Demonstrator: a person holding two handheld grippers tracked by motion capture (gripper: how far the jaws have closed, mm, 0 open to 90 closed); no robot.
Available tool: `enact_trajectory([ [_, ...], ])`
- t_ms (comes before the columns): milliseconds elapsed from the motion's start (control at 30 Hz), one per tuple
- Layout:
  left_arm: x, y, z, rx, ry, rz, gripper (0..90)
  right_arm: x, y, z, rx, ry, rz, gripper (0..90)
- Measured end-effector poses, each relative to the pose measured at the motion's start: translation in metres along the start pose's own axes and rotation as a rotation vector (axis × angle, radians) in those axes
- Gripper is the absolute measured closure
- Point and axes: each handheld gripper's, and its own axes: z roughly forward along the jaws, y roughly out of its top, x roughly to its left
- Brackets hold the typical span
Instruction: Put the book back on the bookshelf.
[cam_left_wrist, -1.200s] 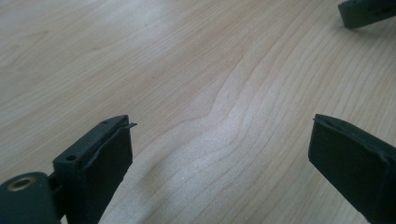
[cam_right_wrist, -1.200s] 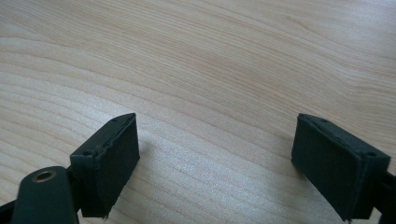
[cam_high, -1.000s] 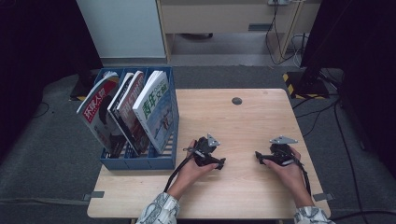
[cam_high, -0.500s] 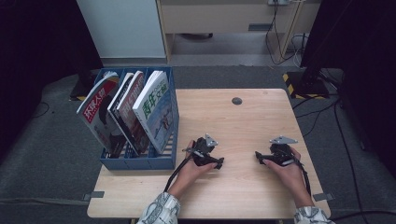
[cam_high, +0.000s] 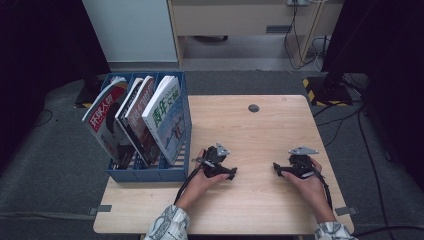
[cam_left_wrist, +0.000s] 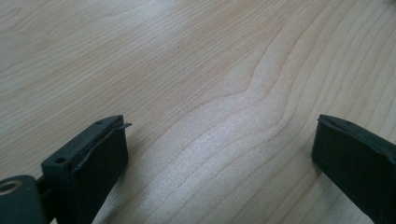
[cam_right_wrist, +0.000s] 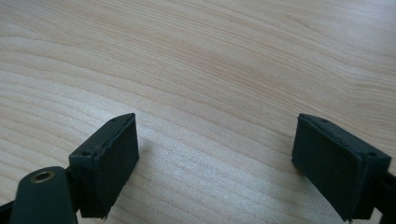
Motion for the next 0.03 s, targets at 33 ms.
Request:
enact_trajectory([
  [33, 0.0, 0.0, 0.0, 0.0, 0.0, 0.0, 3.1, 0.0, 0.0, 0.0, 0.0, 0.0, 0.0, 14.7],
])
